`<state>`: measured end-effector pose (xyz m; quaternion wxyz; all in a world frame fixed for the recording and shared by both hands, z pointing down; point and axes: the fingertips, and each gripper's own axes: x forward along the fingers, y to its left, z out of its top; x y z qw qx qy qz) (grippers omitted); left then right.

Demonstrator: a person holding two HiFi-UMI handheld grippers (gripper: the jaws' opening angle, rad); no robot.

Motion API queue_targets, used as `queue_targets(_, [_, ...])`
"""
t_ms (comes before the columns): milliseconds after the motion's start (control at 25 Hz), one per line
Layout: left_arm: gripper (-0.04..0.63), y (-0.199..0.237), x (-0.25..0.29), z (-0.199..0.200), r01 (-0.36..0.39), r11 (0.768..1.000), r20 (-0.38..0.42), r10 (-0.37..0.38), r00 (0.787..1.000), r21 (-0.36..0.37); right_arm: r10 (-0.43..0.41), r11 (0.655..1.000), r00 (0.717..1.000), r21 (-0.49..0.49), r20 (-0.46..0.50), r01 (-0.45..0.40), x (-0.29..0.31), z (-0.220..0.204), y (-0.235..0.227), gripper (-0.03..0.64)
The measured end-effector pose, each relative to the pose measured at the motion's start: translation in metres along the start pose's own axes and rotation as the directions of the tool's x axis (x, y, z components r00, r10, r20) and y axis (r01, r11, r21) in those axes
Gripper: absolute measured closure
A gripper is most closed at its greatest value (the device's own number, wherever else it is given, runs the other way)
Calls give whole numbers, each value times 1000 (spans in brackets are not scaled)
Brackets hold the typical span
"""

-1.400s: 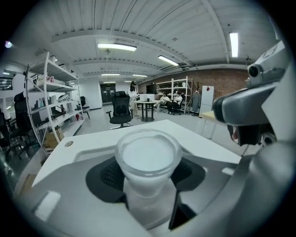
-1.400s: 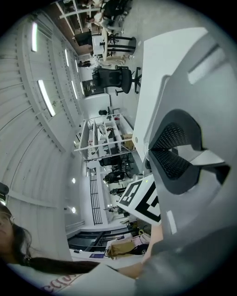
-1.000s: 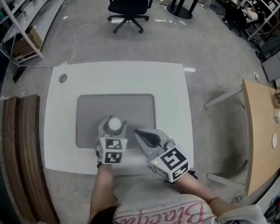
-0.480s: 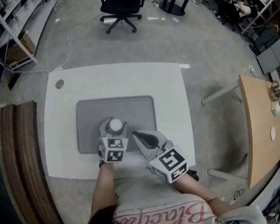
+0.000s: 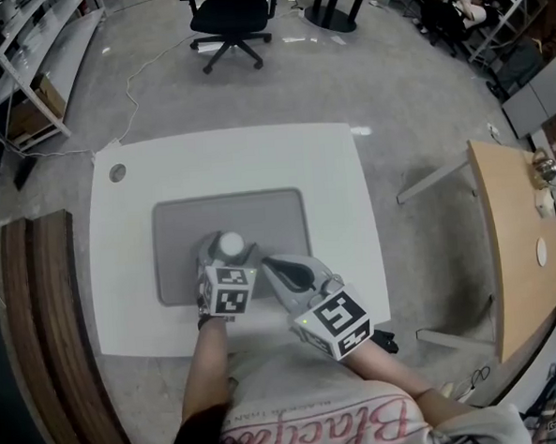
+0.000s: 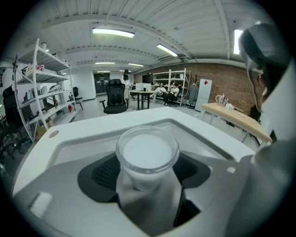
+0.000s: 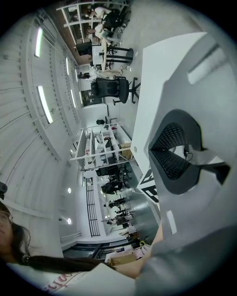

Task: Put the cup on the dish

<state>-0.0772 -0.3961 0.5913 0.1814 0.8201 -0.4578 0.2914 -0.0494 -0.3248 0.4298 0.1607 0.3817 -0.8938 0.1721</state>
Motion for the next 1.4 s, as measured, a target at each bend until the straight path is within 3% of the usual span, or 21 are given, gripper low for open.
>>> queue_targets(240, [253,1,-41,23,-21,1000,43,21,999,6,-8,999,1000,-43,12,8,-5,2,3,615])
queue_targets(400, [307,2,-76,39,-44,999,95,41,995,28,4,998,1000,-66,9,-3,-2,3,9,617])
queue_targets(480, [354,3,-94,50,-64,998,145,60,988,19,6,997,1000,-77,21,-5,-2,7,13,617])
queue_targets(640, [379,1,-124,61,-92,996,202,92,975,-13,8,996,999,-89,41,-5,-7,9,18,617])
queue_targets(800, [551,-5,-148,69,-107,994,255,108,961,-16,16,996,997,-91,69,-9,-12,10,24,617])
queue_targets(880, [597,-8,-154,70,-119,993,265,114,957,4,16,995,996,-96,88,-7,-13,12,27,617])
queue_targets(1120, [597,-16,-169,67,-132,990,265,116,957,42,37,993,992,-116,118,-23,-13,19,41,617])
queue_targets(1400, [598,-13,-177,68,-135,991,269,129,954,2,38,991,990,-131,135,-20,-16,22,46,617])
